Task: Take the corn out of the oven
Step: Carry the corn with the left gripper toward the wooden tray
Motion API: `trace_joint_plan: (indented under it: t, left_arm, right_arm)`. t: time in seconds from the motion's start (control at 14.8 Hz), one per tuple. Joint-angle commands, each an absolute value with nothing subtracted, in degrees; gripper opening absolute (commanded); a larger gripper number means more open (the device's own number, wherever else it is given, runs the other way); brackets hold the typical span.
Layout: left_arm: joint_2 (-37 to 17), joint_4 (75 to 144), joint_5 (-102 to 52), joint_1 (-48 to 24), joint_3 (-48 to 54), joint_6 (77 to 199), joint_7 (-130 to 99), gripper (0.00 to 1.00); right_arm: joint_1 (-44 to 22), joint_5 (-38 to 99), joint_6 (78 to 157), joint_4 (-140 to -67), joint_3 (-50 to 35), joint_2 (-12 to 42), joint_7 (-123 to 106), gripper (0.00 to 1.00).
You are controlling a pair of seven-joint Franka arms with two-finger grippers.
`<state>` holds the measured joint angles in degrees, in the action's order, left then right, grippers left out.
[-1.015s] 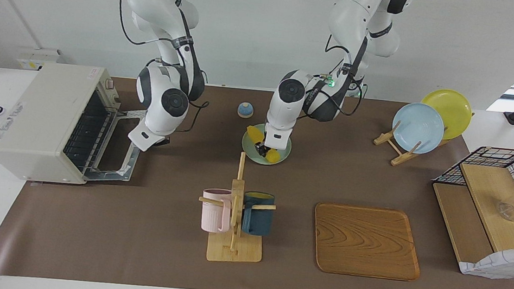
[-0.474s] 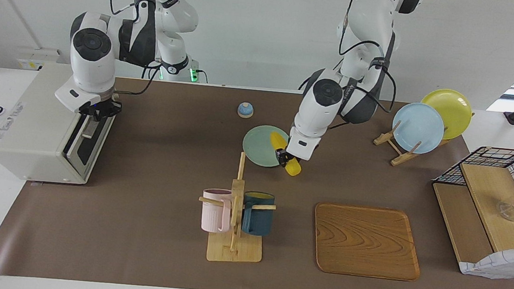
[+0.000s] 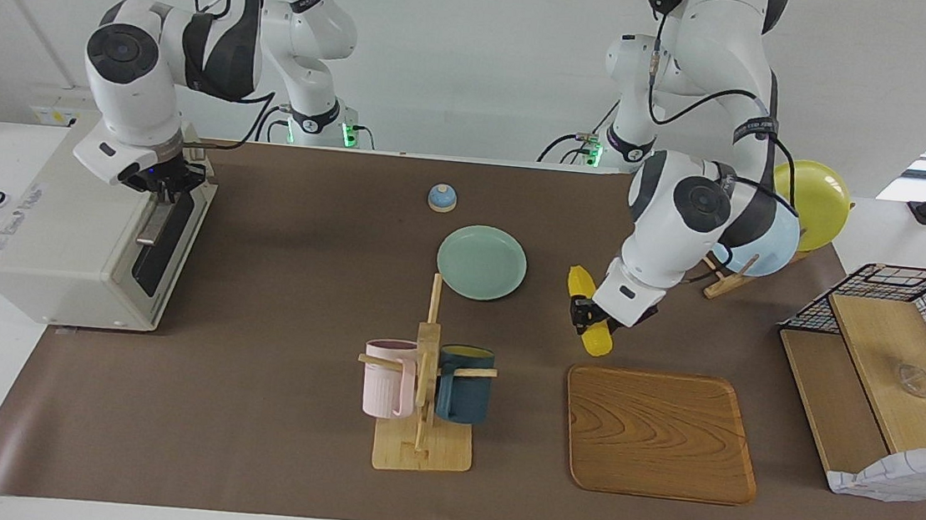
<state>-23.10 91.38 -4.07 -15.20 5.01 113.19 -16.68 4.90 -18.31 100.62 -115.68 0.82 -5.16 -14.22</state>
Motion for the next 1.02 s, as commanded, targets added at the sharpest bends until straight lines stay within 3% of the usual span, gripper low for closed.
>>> trace_joint_plan:
  t: [0.0, 0.14, 0.27, 0.54, 0.61, 0.68, 0.95]
  left_arm:
    - [-31.6, 78.2, -3.2, -13.6, 5.5, 106.7, -13.4, 0.00]
    - [-37.6, 70.4, -2.9, -12.1, 5.4, 105.5, -9.0, 0.00]
    - [-40.2, 66.3, -2.9, -9.1, 5.6, 105.1, -5.2, 0.00]
    - [-44.6, 62.0, -2.9, -8.4, 5.0, 108.2, -2.9, 0.00]
    - [-45.7, 60.4, -3.0, -8.4, 4.9, 108.4, -2.9, 0.00]
    - [-46.6, 59.3, -3.0, -8.3, 5.0, 108.8, -2.9, 0.00]
    - [-51.7, 53.5, -3.0, -7.9, 5.1, 108.5, -3.0, 0.00]
  right_arm:
    - [5.4, -14.5, 98.2, -115.4, 0.5, -8.4, -15.9, 0.18]
    - [4.9, -8.6, 92.8, -109.1, 0.4, -7.9, -15.3, 0.24]
    - [5.3, -5.1, 90.2, -106.4, 0.4, -7.9, -15.0, 0.36]
    - [4.7, -1.0, 89.7, -100.9, 0.2, -5.2, -9.9, 0.38]
    - [4.7, -0.9, 90.3, -100.4, -0.1, -4.9, -9.8, 0.46]
    - [4.5, -0.8, 91.2, -100.0, -0.2, -4.7, -8.8, 0.98]
    - [4.2, 0.5, 87.0, -90.9, -0.4, 0.9, -7.3, 1.00]
